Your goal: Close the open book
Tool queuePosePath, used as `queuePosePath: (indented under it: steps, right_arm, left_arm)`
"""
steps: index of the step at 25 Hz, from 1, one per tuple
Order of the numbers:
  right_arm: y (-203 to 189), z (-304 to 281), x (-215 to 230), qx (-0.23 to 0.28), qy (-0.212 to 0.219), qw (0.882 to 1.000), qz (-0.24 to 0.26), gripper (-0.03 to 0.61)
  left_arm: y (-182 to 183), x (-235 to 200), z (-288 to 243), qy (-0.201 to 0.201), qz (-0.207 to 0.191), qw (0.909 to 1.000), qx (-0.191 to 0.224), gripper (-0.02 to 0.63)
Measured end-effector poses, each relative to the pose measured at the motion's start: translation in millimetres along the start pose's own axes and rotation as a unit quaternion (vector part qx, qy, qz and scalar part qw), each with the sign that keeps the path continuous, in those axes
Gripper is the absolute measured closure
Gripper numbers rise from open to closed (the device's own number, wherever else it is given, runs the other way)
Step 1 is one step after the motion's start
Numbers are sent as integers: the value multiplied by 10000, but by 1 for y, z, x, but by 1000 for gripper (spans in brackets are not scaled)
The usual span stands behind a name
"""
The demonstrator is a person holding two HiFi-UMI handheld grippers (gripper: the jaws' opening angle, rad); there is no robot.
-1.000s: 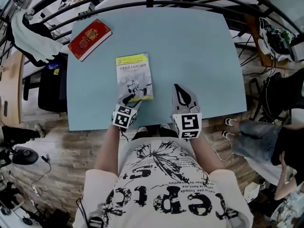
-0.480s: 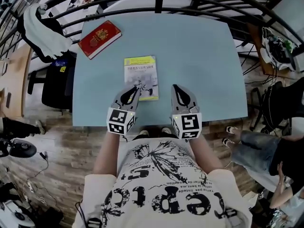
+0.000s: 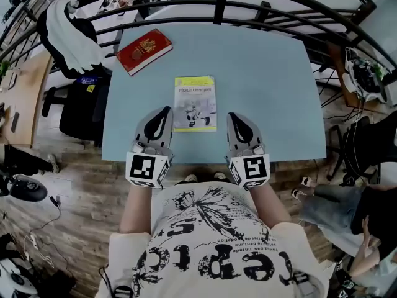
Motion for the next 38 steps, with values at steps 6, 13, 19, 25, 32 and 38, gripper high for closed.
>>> queuePosePath:
  steps: [6, 13, 19, 25, 32, 38]
  right_arm:
    - [12, 4, -23, 276, 34, 9995, 137, 569]
    - [6, 5, -41, 231, 84, 9995, 216, 569]
    - [8, 3, -48, 261, 50, 9993, 256, 569]
    - [6, -1, -50, 216, 30, 9994, 254, 569]
    - [3, -3, -45, 201, -37, 9995, 229, 569]
    - [0, -5, -45, 173, -52, 9996, 225, 569]
  left_arm:
    - [14, -4, 28, 36, -143, 9998, 109, 591]
    - [6, -11, 41, 99, -81, 9999, 18, 591]
    - [8, -17, 45, 55, -128, 9999, 26, 591]
    - [4, -18, 41, -28, -92, 10000, -10, 591]
    - [-2, -13, 38, -92, -80, 9999, -79, 591]
    - [-6, -16, 35, -90, 39, 9999, -107, 591]
Point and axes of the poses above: the fingertips, and each gripper's own axes: z backward along the fingers, x to its right, y out of its top, the point moved 6 cm from there along z, backward along the fingers, and after that the axes turned 5 degrees about -z, right-handed, at the moved point
